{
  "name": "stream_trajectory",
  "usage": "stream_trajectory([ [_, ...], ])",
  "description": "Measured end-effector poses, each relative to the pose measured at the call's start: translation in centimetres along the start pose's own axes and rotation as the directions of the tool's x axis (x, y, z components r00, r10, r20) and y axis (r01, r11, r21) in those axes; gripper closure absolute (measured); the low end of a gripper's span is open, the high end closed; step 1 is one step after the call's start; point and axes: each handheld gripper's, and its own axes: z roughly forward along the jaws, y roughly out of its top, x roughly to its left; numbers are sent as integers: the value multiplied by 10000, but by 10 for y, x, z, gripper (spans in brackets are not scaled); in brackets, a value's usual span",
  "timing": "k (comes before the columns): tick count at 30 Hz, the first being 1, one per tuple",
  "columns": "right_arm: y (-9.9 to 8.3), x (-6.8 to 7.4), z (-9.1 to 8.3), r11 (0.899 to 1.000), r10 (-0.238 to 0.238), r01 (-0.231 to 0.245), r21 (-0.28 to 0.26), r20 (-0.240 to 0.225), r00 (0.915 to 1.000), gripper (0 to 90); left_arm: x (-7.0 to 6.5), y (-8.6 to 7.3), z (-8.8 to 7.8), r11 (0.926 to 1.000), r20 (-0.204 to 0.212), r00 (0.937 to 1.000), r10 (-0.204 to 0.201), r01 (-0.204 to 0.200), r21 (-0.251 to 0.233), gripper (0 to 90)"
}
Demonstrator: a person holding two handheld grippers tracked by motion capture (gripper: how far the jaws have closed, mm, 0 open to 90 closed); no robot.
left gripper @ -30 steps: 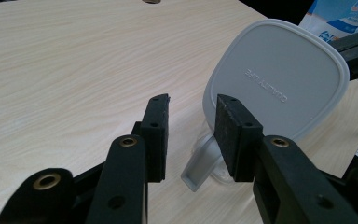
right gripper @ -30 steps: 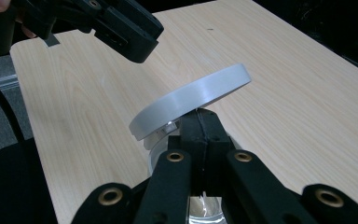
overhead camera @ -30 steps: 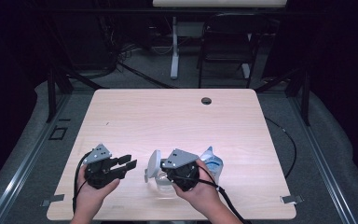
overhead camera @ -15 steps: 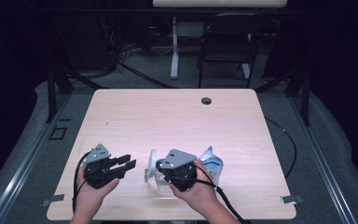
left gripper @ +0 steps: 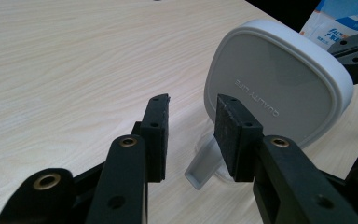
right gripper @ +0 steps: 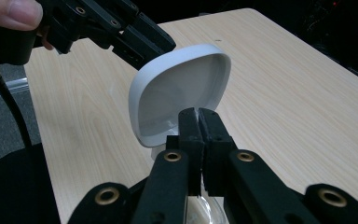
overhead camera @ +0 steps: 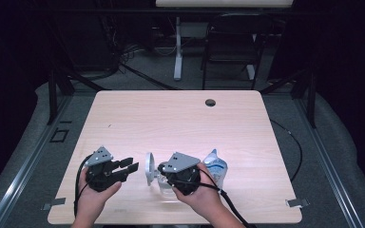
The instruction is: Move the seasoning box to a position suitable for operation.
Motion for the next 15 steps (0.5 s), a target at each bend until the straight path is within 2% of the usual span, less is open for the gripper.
stream_trajectory([
  [15,-1,-3,-9,10000,93,-93,-22,61,9999,828,1,-1,1,10000,-20,10000,-24,24,77,650],
])
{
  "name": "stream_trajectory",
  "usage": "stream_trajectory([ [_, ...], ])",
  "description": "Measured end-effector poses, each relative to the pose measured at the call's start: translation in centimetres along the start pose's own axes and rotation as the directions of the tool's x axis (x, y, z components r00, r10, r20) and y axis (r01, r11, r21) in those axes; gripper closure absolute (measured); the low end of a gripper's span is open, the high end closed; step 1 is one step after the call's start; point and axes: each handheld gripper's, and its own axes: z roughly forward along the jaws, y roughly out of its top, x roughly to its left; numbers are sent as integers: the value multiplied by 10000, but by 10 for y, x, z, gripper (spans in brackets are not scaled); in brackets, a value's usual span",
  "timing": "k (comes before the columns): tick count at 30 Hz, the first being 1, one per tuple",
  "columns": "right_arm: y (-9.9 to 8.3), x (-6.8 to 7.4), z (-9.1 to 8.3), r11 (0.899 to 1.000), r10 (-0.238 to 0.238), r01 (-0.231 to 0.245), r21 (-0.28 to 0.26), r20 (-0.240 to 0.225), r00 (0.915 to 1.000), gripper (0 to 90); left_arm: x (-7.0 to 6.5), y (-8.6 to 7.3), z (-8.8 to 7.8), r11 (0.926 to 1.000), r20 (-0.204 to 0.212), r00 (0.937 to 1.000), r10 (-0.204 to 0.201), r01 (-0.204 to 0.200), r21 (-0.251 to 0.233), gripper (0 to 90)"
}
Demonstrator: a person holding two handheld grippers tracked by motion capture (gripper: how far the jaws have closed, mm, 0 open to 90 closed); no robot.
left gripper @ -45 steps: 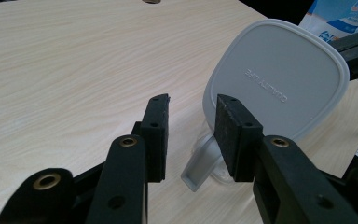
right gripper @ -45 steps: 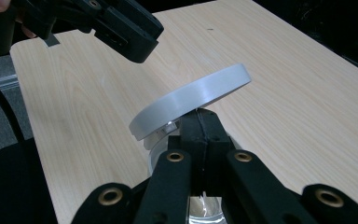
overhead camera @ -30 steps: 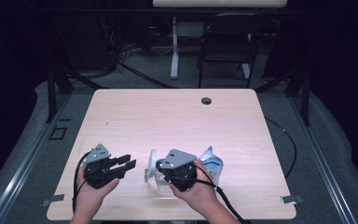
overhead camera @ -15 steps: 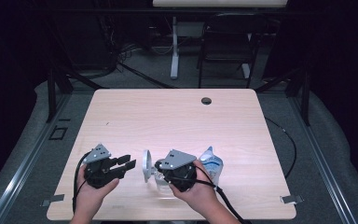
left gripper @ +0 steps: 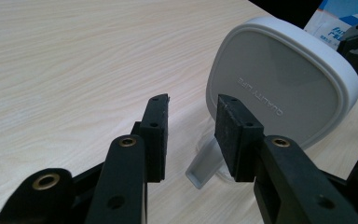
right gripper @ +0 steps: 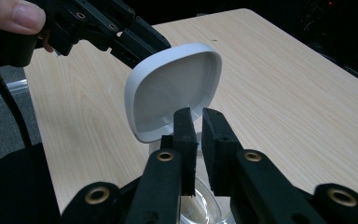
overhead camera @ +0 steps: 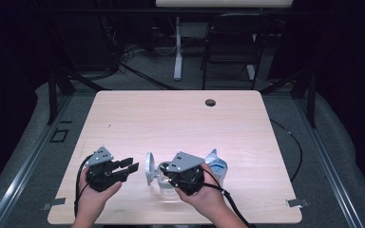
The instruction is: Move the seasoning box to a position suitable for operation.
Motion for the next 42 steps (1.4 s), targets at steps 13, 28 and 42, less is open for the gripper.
stream_trajectory([
  [13,-2,-6,-15,9998,207,-208,-37,-61,9998,732,0,-2,3,10000,-9,10000,-86,86,-6,645],
  [28,-6,-19,-41,9983,444,-439,-380,126,9989,678,3,-4,2,9999,5,9999,-168,168,-28,613],
  [42,-1,-33,-56,9936,538,-477,-1025,583,9968,476,12,-10,-5,9992,-140,9992,-385,384,-106,587],
])
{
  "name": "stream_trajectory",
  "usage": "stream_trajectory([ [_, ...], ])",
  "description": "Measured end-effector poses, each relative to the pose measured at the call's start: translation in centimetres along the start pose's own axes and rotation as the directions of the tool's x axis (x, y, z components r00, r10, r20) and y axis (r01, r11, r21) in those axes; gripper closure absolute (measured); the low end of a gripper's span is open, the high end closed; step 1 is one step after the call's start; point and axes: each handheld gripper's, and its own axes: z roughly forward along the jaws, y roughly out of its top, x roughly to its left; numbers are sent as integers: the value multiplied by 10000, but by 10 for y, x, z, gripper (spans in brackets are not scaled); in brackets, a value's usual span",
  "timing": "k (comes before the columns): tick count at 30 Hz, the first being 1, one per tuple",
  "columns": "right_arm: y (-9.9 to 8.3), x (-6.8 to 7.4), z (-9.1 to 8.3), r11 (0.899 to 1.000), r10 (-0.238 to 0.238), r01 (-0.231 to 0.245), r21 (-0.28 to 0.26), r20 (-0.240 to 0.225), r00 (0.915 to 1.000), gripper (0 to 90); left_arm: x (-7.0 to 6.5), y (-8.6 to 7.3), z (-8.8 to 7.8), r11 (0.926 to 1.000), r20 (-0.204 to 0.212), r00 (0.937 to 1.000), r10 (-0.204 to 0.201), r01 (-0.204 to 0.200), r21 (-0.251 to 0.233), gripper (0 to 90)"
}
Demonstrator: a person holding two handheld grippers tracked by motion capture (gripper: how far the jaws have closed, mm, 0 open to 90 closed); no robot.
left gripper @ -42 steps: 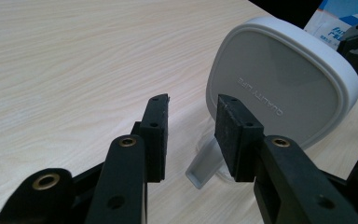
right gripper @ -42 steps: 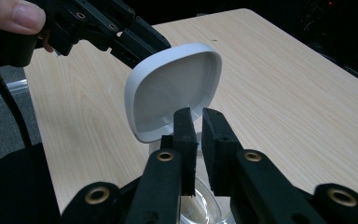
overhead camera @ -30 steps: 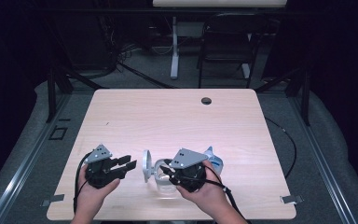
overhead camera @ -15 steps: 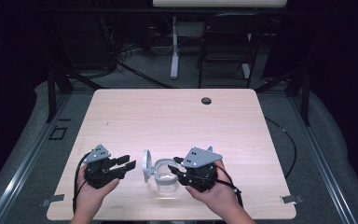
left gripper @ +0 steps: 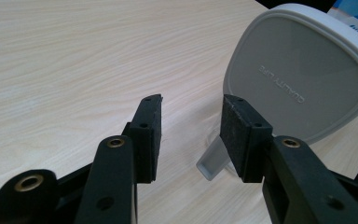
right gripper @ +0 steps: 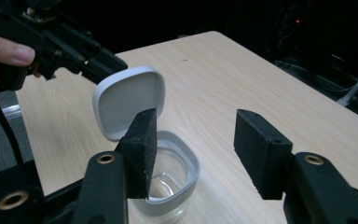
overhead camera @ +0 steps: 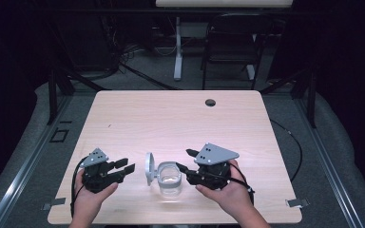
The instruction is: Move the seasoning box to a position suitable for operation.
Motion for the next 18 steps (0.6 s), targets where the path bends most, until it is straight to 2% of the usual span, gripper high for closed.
stream_trajectory([
  [4,2,-8,-5,9998,116,-111,-175,249,9996,431,1,0,-2,10000,-20,10000,-46,46,-84,582],
  [9,2,-17,-11,9998,76,-67,-175,542,9985,428,2,0,-2,9997,-12,9999,-133,133,-186,581],
  [14,-4,-25,-16,9999,-120,125,-66,806,9967,428,1,0,-3,9998,-16,9999,-107,107,-148,580],
  [16,-8,-28,-20,9995,-287,301,-102,1124,9933,428,2,0,-4,9997,-22,9999,-136,136,-210,580],
  [18,-13,-30,-23,9998,-121,140,-147,1169,9931,429,2,1,-4,9997,-36,9999,-115,114,-238,580],
])
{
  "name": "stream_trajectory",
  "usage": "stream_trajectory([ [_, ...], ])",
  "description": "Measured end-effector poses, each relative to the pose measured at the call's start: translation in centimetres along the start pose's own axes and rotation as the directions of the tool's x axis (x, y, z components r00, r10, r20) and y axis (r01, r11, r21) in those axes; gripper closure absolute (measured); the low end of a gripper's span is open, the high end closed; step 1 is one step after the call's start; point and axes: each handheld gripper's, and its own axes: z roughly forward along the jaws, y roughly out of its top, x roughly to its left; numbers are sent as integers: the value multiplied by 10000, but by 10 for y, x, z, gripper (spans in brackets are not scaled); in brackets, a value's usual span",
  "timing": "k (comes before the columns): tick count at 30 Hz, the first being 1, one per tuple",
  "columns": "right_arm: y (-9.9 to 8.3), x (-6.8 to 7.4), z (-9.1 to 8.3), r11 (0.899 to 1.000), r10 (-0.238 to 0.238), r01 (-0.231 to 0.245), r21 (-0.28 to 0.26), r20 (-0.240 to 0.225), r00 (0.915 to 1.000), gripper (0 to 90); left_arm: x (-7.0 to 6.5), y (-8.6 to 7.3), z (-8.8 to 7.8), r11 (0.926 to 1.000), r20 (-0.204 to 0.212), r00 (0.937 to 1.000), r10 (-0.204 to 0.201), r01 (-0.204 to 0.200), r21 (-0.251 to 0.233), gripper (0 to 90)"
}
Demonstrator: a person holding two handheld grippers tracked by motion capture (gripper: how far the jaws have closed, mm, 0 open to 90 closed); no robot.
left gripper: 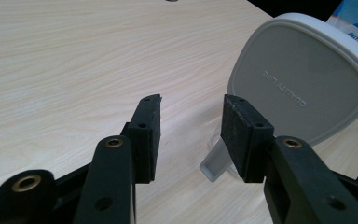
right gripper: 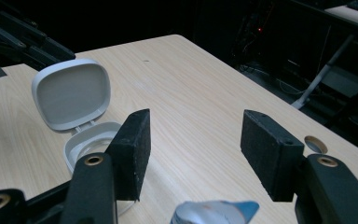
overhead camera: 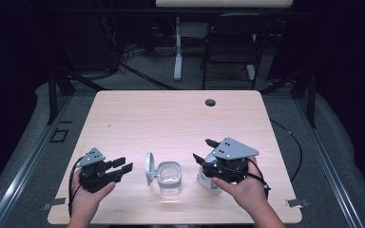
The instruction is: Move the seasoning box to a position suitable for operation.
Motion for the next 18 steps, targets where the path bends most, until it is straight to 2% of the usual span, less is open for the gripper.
stream_trajectory([
  [2,-5,-3,-2,9997,253,-253,-44,31,9997,429,0,0,0,9999,-18,10000,-44,44,92,580],
  [8,-18,-9,-8,9980,608,-606,-188,127,9981,434,0,-2,2,9999,-65,10000,37,-36,154,580],
  [12,-21,-11,-14,9972,668,-662,-343,151,9977,431,0,-3,3,9997,-69,9999,73,-71,229,580],
  [18,-23,-15,-21,9962,725,-710,-501,285,9970,426,0,-1,-3,9999,-49,9999,-136,136,-22,580],
])
